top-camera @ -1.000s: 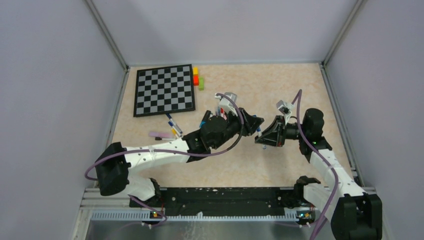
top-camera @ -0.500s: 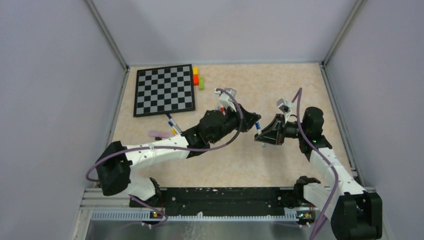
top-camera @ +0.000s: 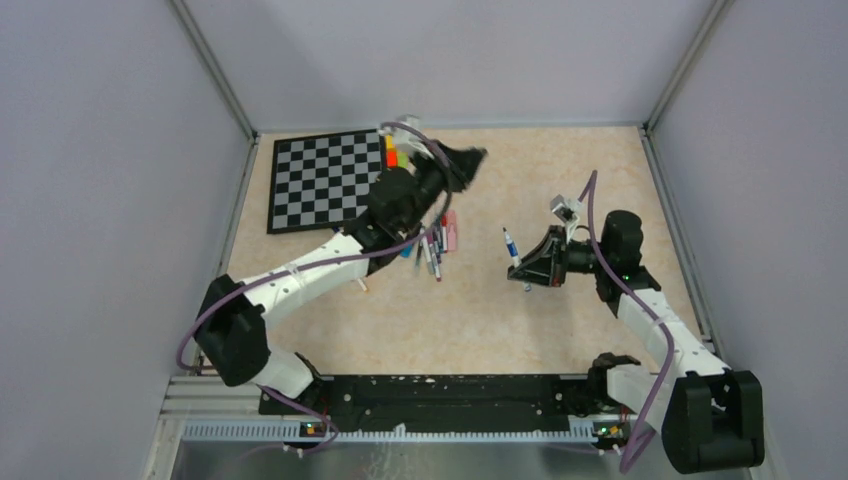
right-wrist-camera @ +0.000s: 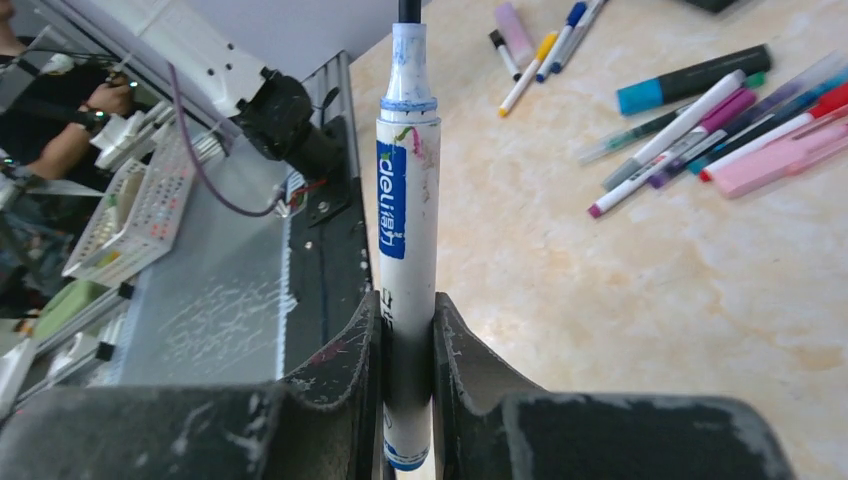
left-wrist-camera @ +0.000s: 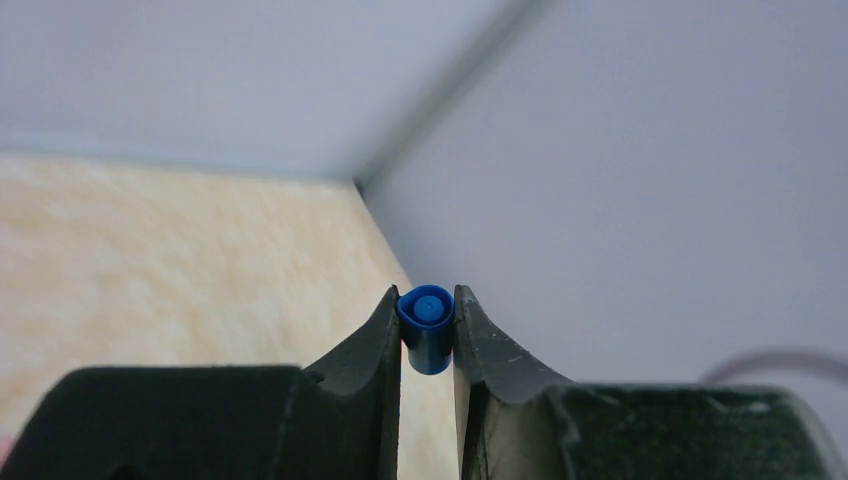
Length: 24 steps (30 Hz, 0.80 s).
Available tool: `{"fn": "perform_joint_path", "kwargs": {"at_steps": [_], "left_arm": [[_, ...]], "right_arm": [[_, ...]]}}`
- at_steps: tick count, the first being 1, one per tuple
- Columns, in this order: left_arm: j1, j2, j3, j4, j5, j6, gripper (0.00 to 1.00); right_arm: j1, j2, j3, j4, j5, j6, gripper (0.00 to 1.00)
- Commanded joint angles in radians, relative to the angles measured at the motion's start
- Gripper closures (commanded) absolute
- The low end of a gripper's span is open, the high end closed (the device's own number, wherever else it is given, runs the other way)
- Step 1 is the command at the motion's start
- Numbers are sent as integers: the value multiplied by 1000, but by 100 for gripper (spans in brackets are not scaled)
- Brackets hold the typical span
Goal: Open the pen caps
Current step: Open the pen cap from the pen, then place the pen cap at the center of the board.
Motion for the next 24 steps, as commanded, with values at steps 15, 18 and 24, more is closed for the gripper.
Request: {"fn": "perform_joint_path", "kwargs": {"at_steps": [15, 18, 24], "left_arm": [[110, -451, -324, -185, 19, 1, 100], [111, -579, -417, -382, 39, 16, 100], [113, -684, -500, -726, -35, 16, 99]], "right_arm": [[-143, -78, 90, -374, 484, -315, 100], [-143, -23, 101, -372, 558, -316, 100], [-145, 147, 173, -413, 667, -344, 100]]}}
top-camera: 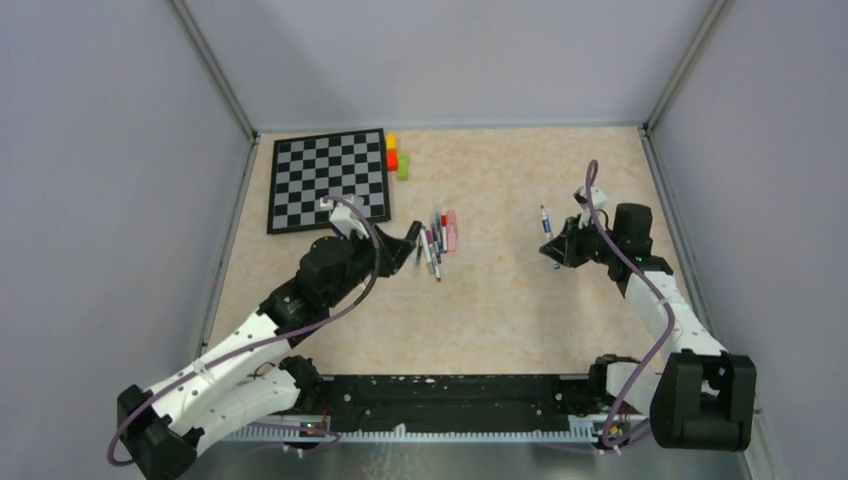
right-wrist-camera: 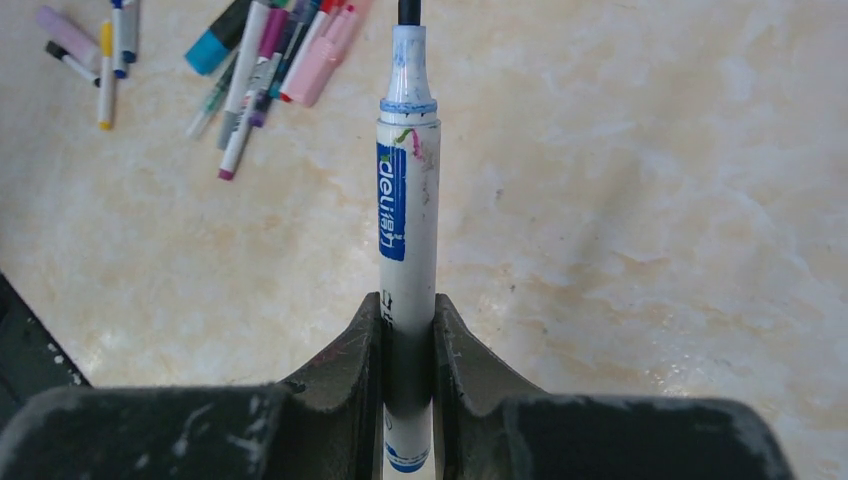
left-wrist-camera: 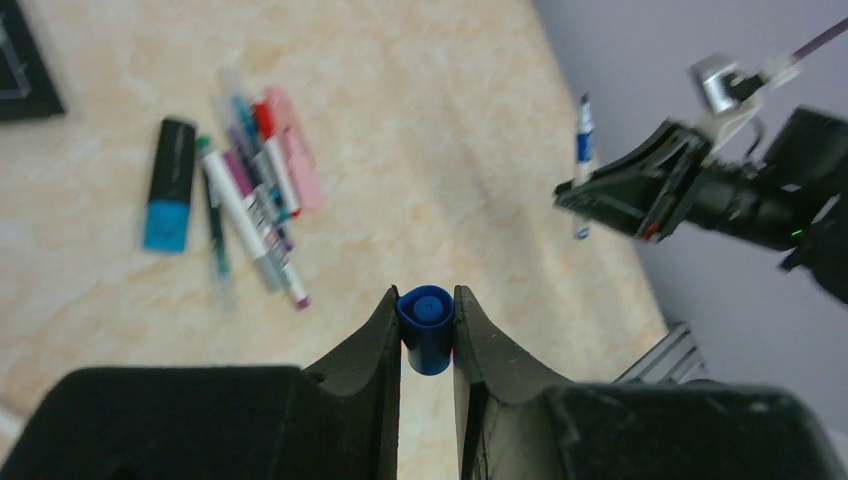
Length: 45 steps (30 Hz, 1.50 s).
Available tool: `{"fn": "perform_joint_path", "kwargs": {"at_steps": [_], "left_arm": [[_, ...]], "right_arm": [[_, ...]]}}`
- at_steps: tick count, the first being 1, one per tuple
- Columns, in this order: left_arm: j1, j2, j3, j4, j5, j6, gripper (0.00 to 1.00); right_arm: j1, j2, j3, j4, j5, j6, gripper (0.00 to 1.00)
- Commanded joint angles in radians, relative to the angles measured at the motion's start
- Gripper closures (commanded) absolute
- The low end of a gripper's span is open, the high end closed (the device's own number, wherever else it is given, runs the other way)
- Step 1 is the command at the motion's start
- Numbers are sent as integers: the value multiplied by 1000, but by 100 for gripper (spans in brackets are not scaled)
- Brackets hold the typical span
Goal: Open the pen caps
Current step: Place the pen cap at the center of the board.
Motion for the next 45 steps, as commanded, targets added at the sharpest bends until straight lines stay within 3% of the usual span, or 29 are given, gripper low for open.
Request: {"fn": "perform_joint_path", "kwargs": {"at_steps": [1, 7, 21, 28, 33, 45], "left_arm": [[0, -22, -34, -327, -57, 3, 100], [3, 125, -82, -421, -133, -77, 100], [36, 294, -165, -318, -145, -86, 100], [48, 354, -155, -313, -139, -71, 92], [50, 362, -152, -320, -142, -72, 79], [54, 410, -124, -315, -133, -63, 62]], "right_arm": [[-5, 102, 95, -29, 116, -41, 100], [-3, 302, 183, -84, 149, -85, 100], [38, 430, 210, -85, 171, -91, 96], [38, 534, 262, -111, 204, -84, 93], [38, 600, 303, -133, 234, -81, 90], [38, 630, 312, -158, 289, -86, 74]]}}
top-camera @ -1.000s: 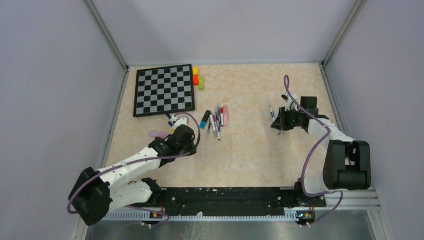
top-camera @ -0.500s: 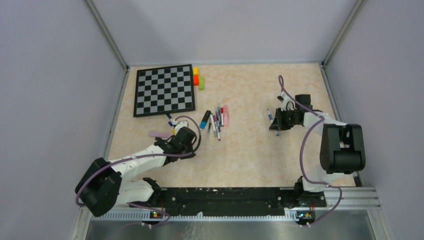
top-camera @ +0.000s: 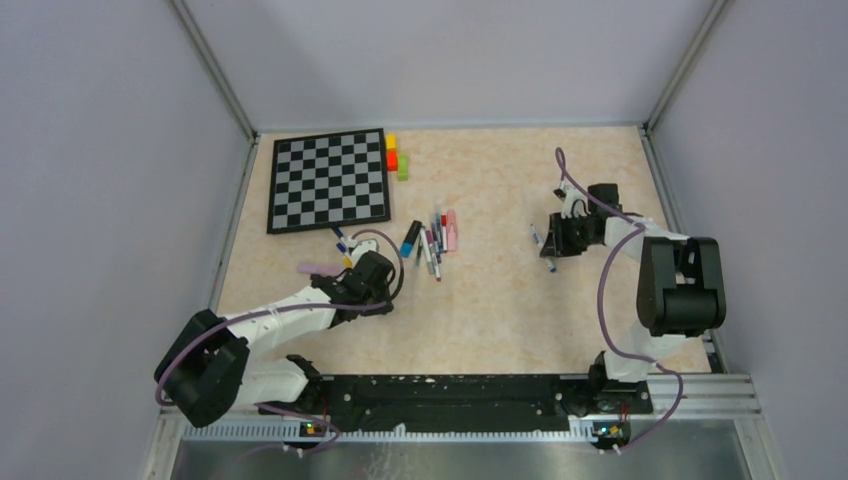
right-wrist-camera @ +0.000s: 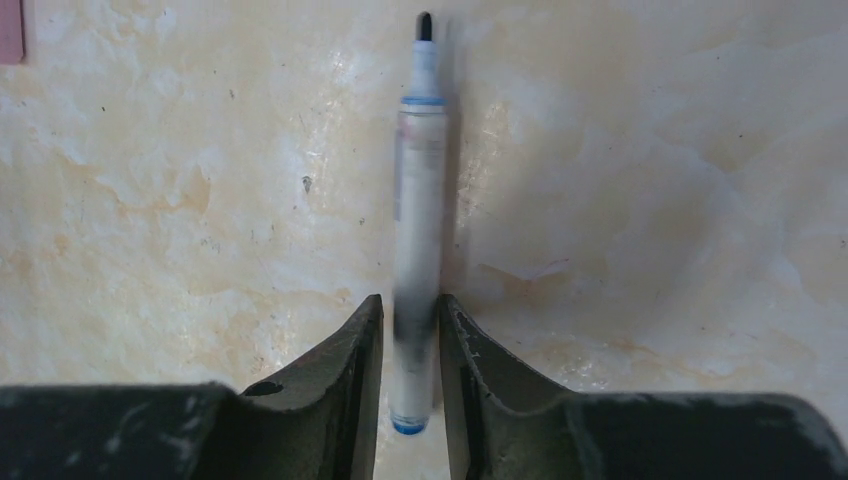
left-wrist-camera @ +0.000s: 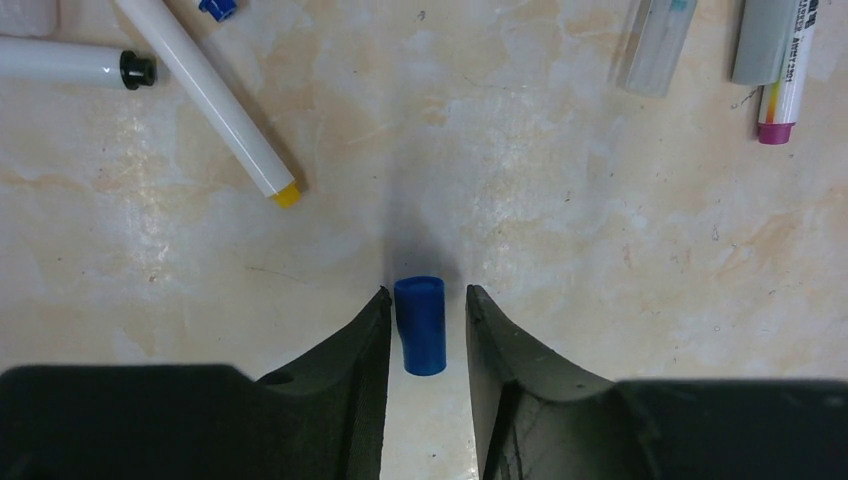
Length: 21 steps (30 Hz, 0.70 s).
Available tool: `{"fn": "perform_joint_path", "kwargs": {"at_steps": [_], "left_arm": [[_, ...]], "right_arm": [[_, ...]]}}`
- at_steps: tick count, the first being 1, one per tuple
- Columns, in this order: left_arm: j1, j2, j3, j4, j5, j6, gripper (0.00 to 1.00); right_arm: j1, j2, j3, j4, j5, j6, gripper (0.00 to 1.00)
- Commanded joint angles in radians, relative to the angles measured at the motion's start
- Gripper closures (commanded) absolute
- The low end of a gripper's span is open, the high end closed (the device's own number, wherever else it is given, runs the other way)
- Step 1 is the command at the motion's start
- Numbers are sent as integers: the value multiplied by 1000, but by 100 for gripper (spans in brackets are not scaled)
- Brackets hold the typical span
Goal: Open the pen caps
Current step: Place the pen cap at the center of the board.
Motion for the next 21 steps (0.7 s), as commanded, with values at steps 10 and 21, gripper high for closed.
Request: {"fn": "perform_joint_path", "kwargs": {"at_steps": [10, 21], "left_arm": [[7, -1, 70, -18, 17, 23, 52], [7, -191, 124, -63, 21, 90, 28]], "right_arm": [[7, 19, 38, -39, 57, -25, 68], [7, -79, 55, -93, -9, -91, 39]]}}
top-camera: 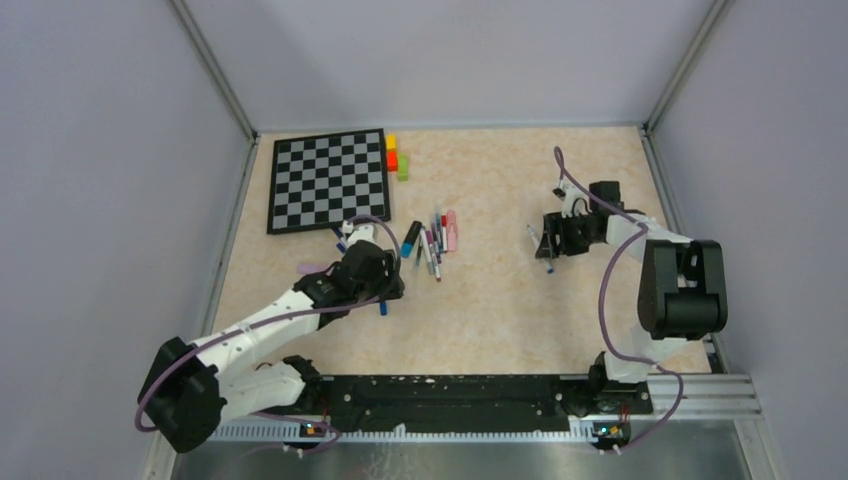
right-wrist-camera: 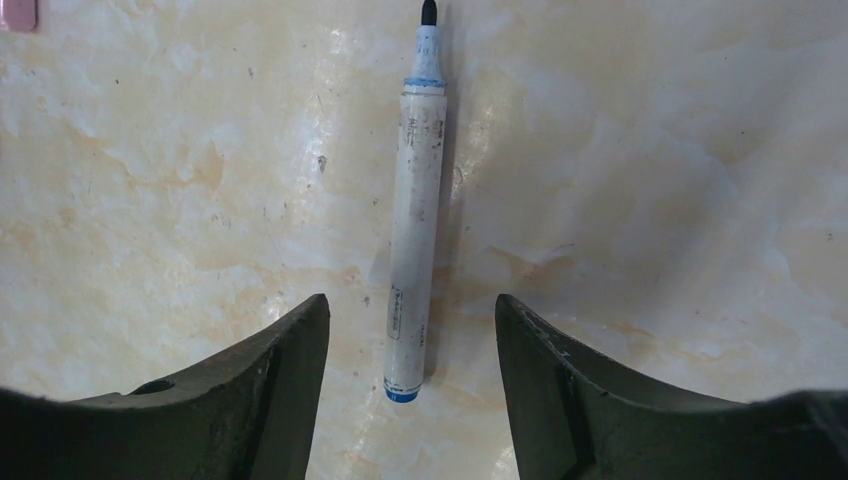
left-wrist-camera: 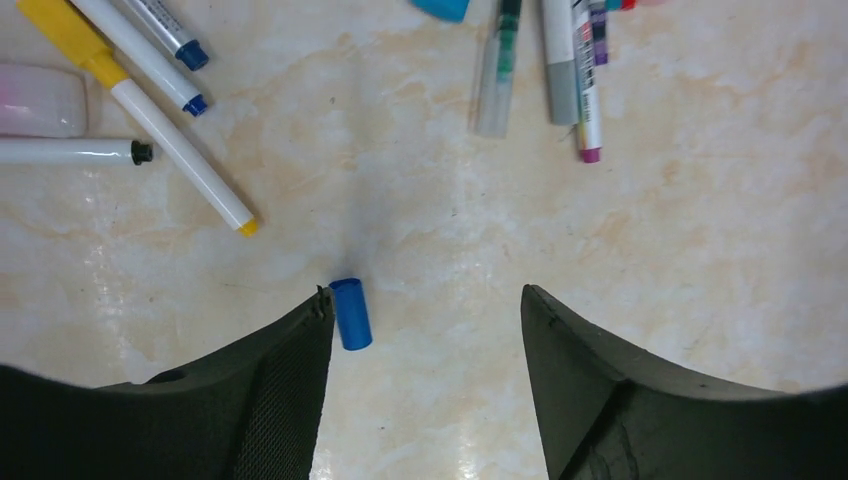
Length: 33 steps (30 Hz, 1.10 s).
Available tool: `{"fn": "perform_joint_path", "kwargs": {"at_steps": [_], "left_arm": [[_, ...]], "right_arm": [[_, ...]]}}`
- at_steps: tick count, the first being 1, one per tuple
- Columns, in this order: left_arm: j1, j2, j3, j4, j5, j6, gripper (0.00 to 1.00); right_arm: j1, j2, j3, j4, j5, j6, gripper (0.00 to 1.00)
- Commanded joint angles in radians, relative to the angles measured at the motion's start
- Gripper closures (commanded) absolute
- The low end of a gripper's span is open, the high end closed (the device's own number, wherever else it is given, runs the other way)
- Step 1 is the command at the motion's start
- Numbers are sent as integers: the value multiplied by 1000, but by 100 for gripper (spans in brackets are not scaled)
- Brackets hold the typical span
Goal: Open the pen caps
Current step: Place the pen cap at the center of the board, then pick up the pen from the center of the board.
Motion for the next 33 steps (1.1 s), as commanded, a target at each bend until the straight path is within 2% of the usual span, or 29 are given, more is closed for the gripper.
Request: {"fn": "perform_joint_path", "kwargs": {"at_steps": [1, 5, 8, 13, 17, 21, 25, 33], "left_arm": [[6, -90, 39, -4, -3, 55, 24], [5, -159, 9, 60, 69, 125, 10], [9, -203, -26, 137, 139, 160, 4], [21, -174, -25, 244, 251, 177, 2], [29, -64, 6, 351, 349, 176, 2], [42, 39, 47, 442, 381, 180, 2], [87, 162, 164, 351, 343, 266, 2], [126, 375, 383, 121, 222, 542, 4]], "right_arm": [[7, -76, 25, -36, -6, -51, 38], [7, -115, 23, -57, -29, -84, 34], [3, -139, 31, -87, -53, -119, 31], [-16, -189, 29, -110, -107, -155, 28], [-22, -211, 28, -121, -137, -171, 28], [-32, -230, 26, -125, -159, -178, 28], [-37, -239, 27, -129, -178, -183, 28], [-37, -249, 33, -137, -207, -186, 28]]}}
